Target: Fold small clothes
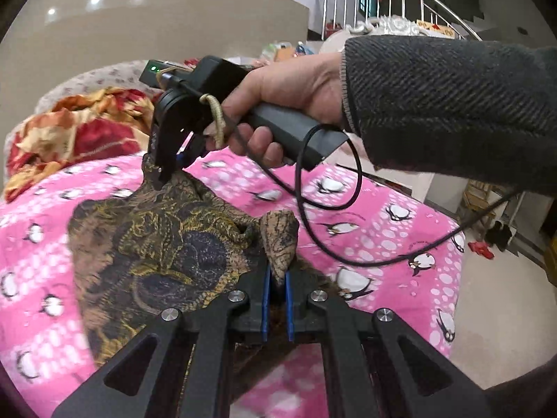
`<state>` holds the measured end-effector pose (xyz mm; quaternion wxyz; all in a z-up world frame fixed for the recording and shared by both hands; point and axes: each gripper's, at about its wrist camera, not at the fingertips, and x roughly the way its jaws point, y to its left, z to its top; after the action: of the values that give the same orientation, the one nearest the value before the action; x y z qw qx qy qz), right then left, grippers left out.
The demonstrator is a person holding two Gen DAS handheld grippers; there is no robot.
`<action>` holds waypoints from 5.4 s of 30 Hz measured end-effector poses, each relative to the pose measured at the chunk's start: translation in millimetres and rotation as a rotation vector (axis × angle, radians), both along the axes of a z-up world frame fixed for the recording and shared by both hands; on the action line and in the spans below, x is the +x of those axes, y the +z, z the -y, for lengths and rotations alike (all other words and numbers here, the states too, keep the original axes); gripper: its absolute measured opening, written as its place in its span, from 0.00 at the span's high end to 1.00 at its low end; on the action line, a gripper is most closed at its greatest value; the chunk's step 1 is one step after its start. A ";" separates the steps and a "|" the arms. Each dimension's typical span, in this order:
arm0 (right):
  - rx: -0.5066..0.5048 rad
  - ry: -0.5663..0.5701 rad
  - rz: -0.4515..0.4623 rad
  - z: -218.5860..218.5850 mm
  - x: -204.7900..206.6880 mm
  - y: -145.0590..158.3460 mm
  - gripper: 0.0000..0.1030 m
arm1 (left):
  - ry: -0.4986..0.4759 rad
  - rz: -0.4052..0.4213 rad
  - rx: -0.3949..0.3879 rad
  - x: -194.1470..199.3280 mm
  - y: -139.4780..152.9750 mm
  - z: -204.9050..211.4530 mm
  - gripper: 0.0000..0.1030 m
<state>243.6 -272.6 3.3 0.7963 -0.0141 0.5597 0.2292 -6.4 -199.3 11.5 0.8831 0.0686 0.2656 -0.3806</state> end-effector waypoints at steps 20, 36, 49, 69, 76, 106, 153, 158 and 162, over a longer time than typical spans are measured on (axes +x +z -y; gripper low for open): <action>0.204 0.137 0.365 47.7 -173.5 34.8 0.58 | 0.269 -0.183 0.005 -3.2 -23.7 -100.1 1.00; -0.119 0.161 0.408 -5.5 -196.7 14.6 0.58 | 0.402 -0.301 -0.087 85.1 -9.1 -112.9 1.00; -0.023 -0.278 0.246 14.4 -97.7 5.4 0.37 | 0.478 -0.347 -0.126 156.6 -2.9 -110.3 1.00; 0.237 -0.559 0.195 72.8 -61.5 -55.0 0.20 | 0.438 -0.500 -0.172 217.7 -17.4 -113.3 0.62; 0.458 -0.481 0.316 152.3 -136.6 -33.2 0.08 | 0.417 -0.524 -0.241 156.5 -74.0 -146.3 0.28; 0.483 -0.155 0.176 93.8 -73.5 -93.9 0.62 | 0.404 -0.527 -0.410 129.3 -92.4 -154.2 0.96; 0.086 0.060 0.351 -112.4 -207.7 -61.7 0.72 | 0.535 -0.332 -0.259 37.4 -74.5 -263.6 0.82; 0.084 0.058 0.361 -105.7 -214.5 -60.8 0.70 | 0.530 -0.292 -0.174 33.5 -74.9 -248.8 0.65; 0.069 0.061 0.367 -118.7 -213.8 -67.3 0.70 | 0.488 -0.276 -0.130 35.7 -73.3 -231.4 0.43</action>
<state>29.8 -153.9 -64.0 0.8776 -0.0452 0.3964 0.2656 29.2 32.0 -61.8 0.9066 -0.1064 0.3671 -0.1786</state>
